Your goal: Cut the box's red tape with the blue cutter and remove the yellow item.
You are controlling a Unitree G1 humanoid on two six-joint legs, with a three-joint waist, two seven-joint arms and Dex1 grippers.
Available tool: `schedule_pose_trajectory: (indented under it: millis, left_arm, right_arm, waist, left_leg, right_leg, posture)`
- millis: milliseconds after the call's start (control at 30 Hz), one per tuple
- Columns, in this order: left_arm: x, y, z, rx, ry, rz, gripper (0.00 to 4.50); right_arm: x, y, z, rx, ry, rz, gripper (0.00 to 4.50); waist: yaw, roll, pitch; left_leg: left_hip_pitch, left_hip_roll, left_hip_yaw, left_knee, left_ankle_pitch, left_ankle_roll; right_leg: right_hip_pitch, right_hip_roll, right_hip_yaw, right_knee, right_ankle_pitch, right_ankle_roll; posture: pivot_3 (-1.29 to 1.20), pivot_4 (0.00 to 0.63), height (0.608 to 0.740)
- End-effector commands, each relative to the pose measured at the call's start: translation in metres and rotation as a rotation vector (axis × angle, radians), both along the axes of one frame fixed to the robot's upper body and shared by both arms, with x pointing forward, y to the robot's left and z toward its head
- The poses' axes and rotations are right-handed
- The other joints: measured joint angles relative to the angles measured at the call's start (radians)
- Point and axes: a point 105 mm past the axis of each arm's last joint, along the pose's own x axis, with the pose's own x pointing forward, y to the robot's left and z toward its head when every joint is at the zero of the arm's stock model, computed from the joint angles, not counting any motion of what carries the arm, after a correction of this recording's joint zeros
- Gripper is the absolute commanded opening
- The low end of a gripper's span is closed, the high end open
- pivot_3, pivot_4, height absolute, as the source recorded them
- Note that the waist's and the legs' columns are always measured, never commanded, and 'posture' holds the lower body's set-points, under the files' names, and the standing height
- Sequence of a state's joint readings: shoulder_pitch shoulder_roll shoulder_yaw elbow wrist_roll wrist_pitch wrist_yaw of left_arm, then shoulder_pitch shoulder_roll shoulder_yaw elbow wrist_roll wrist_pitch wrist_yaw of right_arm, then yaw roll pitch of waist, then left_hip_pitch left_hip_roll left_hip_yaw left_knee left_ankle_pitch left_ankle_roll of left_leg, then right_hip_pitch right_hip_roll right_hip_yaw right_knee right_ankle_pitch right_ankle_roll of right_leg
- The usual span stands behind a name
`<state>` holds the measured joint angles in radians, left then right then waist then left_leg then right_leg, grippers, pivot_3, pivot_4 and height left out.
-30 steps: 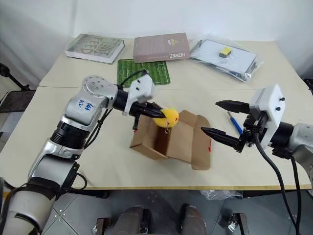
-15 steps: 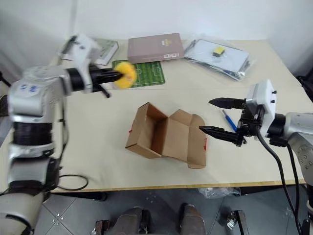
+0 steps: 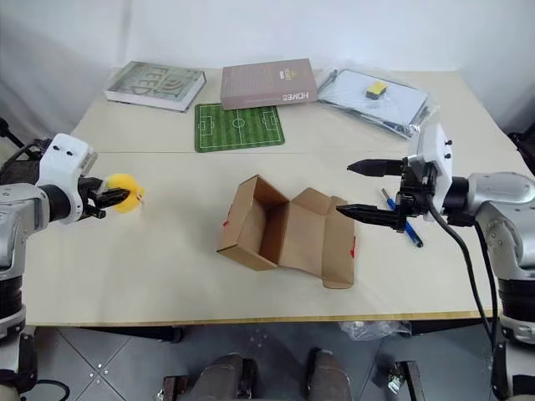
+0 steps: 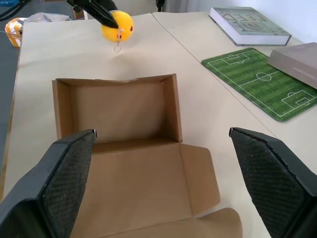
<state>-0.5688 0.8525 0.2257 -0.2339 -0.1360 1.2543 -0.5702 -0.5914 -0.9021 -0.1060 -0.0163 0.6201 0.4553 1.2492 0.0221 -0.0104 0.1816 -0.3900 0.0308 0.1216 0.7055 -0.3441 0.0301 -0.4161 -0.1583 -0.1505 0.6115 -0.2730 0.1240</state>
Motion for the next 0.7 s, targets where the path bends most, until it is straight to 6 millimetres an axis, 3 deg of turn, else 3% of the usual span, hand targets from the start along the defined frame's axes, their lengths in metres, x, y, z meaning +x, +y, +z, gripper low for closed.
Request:
schedule_pose_trajectory:
  millis: [33,100,267,367,467,633,700]
  left_arm:
    - [-0.003,-0.008,0.023,-0.012,-0.084,-0.04,3.88]
    - [-0.004,-0.012,0.024,-0.017,-0.083,-0.074,4.47]
    - [-0.009,-0.024,0.018,-0.025,-0.079,-0.165,4.47]
    - [-0.024,-0.049,0.018,-0.075,-0.132,-0.366,4.47]
    - [-0.053,-0.076,0.011,-0.174,-0.274,-0.608,4.47]
    - [-0.083,-0.056,-0.039,-0.238,-0.269,-0.636,4.47]
    - [-0.091,-0.048,-0.054,-0.19,-0.259,-0.624,4.47]
  right_arm:
    - [0.001,-0.001,0.009,-0.005,-0.043,0.02,4.5]
    - [0.002,-0.002,0.009,-0.01,-0.042,0.022,4.5]
    - [0.004,-0.011,0.007,-0.028,-0.031,0.002,4.5]
    - [0.001,-0.017,0.005,-0.033,-0.015,-0.015,4.5]
    - [0.002,-0.034,-0.009,-0.049,0.048,-0.048,4.5]
    - [0.003,-0.078,-0.057,-0.164,0.148,-0.133,4.5]
    - [0.0,-0.09,-0.072,-0.222,0.179,-0.151,4.5]
  waist:
    - [-0.001,0.0,0.0]
    - [-0.001,0.0,0.0]
    - [0.0,0.0,0.0]
    - [-0.002,0.0,0.0]
    - [-0.002,0.001,0.0]
    - [-0.002,0.001,0.0]
    - [-0.002,0.002,-0.001]
  left_leg:
    - [0.0,0.0,0.0,0.0,0.0,0.0]
    - [0.0,0.0,0.0,0.0,0.0,0.0]
    - [0.0,0.0,0.0,0.0,0.0,0.0]
    - [0.0,0.0,0.001,-0.001,0.0,0.0]
    - [0.001,0.001,0.001,-0.002,-0.001,-0.001]
    - [0.003,0.0,0.002,-0.002,-0.001,-0.001]
    - [0.004,0.0,0.003,-0.002,0.0,-0.001]
  right_leg:
    - [0.0,0.0,0.0,0.0,0.0,0.0]
    - [0.0,0.0,0.0,0.0,0.0,0.0]
    - [0.0,0.0,0.0,0.0,0.0,0.0]
    - [0.0,0.0,0.001,-0.001,0.0,0.0]
    - [0.0,0.0,0.001,-0.002,0.0,0.0]
    - [0.002,0.0,0.0,-0.003,0.0,-0.001]
    - [0.002,0.0,0.0,-0.003,0.0,-0.001]
  posture:
    - [0.0,0.15,0.74]
    - [0.0,0.15,0.74]
    - [0.0,0.15,0.74]
    - [0.0,0.15,0.74]
    - [0.0,0.15,0.74]
    - [0.0,0.15,0.74]
    - [0.0,0.15,0.74]
